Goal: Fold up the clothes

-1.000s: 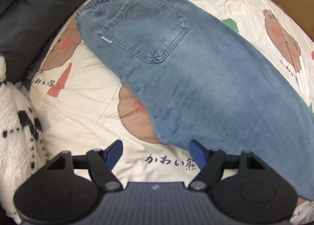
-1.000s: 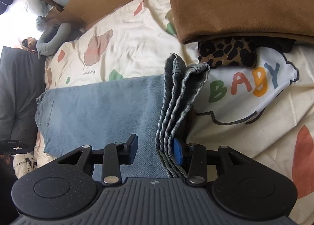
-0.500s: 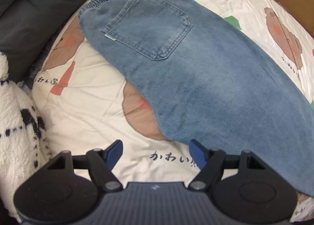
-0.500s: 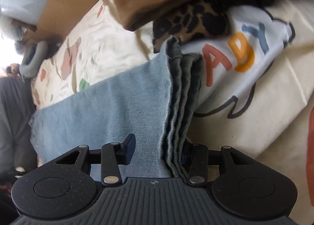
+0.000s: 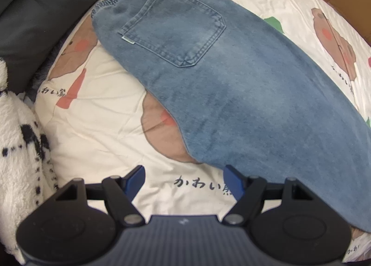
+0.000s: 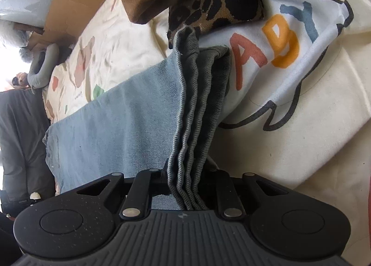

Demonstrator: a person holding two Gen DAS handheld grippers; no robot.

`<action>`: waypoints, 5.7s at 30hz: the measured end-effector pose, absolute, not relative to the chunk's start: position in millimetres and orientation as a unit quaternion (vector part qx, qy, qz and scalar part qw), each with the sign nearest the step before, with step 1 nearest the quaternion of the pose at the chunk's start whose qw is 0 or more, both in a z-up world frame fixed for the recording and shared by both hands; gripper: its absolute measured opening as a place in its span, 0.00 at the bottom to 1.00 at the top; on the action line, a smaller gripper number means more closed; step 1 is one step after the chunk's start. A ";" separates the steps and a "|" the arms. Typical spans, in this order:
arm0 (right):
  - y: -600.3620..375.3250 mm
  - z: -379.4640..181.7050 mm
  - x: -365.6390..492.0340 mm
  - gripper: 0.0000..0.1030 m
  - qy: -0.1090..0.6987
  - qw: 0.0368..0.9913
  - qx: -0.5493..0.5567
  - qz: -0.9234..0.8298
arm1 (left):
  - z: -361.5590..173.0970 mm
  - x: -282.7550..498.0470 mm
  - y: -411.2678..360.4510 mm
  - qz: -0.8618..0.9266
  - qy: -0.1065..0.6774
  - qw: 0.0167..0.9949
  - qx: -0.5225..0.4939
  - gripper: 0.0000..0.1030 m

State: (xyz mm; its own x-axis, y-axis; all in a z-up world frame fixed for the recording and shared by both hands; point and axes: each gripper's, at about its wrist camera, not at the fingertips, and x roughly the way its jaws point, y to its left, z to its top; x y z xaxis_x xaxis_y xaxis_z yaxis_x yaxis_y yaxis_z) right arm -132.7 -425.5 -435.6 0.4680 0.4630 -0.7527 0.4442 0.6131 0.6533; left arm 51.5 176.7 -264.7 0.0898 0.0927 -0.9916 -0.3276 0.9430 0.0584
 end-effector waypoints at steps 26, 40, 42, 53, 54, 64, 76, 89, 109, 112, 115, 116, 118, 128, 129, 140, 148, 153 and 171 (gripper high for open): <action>-419.5 -204.5 -93.5 0.08 0.460 0.799 0.377 0.089 | -274.0 69.0 158.4 0.093 0.637 0.758 -0.105 0.74; -448.8 -120.2 -72.2 0.08 0.427 0.835 0.336 0.085 | -284.5 100.5 131.1 0.011 0.617 0.779 -0.109 0.74; -464.1 -113.6 -71.9 0.08 0.425 0.839 0.332 0.066 | -286.4 107.3 123.0 -0.007 0.615 0.782 -0.103 0.74; -513.4 -89.8 -64.9 0.08 0.435 0.849 0.300 -0.004 | -296.5 129.8 73.8 -0.133 0.592 0.791 -0.082 0.70; -513.9 -89.3 -63.7 0.08 0.437 0.849 0.298 -0.006 | -297.8 130.7 67.6 -0.141 0.591 0.790 -0.081 0.68; -514.4 -95.7 -49.0 0.08 0.469 0.836 0.284 -0.023 | -318.5 138.0 -6.3 -0.236 0.580 0.777 -0.067 0.45; -513.1 -99.6 -33.8 0.08 0.486 0.827 0.279 -0.037 | -347.9 129.6 -56.0 -0.314 0.597 0.736 -0.056 0.22; -500.9 -97.3 -24.9 0.08 0.499 0.821 0.275 -0.037 | -373.8 115.5 -96.9 -0.373 0.623 0.687 -0.031 0.16; -485.6 -86.9 -26.8 0.08 0.498 0.820 0.281 -0.024 | -365.2 214.3 -131.7 -0.350 0.586 0.731 0.006 0.12; -486.3 -88.1 -26.8 0.08 0.499 0.820 0.281 -0.024 | -363.0 228.2 -136.7 -0.341 0.576 0.743 0.014 0.12; -486.0 -88.3 -25.6 0.08 0.500 0.819 0.279 -0.023 | -364.1 243.4 -137.3 -0.320 0.569 0.757 0.010 0.10; -485.3 -88.5 -25.4 0.08 0.500 0.819 0.279 -0.022 | -365.3 248.2 -137.1 -0.312 0.568 0.761 0.007 0.10; -483.7 -88.7 -24.5 0.08 0.500 0.820 0.278 -0.020 | -366.3 257.3 -134.4 -0.300 0.565 0.768 0.002 0.07; -476.7 -86.1 -20.2 0.08 0.497 0.822 0.278 -0.011 | -375.5 259.7 -120.0 -0.289 0.570 0.769 0.004 0.07; -475.5 -83.9 -19.1 0.08 0.496 0.823 0.277 -0.009 | -376.1 255.2 -119.4 -0.290 0.573 0.767 0.005 0.07; -440.4 -42.7 6.1 0.08 0.484 0.841 0.237 0.048 | -375.4 160.4 -102.7 -0.305 0.611 0.730 -0.019 0.11; -401.3 -2.5 26.6 0.08 0.471 0.855 0.193 0.096 | -344.0 122.4 -78.8 -0.300 0.609 0.734 -0.015 0.52; -376.9 15.8 29.8 0.08 0.467 0.859 0.175 0.116 | -310.9 116.9 -54.0 -0.279 0.594 0.754 -0.016 0.67; -259.3 50.4 81.9 0.09 0.484 0.852 0.125 0.152 | -249.0 131.5 121.7 -0.147 0.532 0.829 -0.090 0.75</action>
State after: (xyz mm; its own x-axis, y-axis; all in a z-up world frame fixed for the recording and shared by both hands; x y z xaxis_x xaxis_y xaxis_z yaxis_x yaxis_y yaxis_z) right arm 81.9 -259.3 50.4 0.4842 0.3806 -0.7878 -0.1383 0.9224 0.3606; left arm 131.5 121.7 -249.0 0.3903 -0.3394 -0.8558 0.1484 0.9406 -0.3054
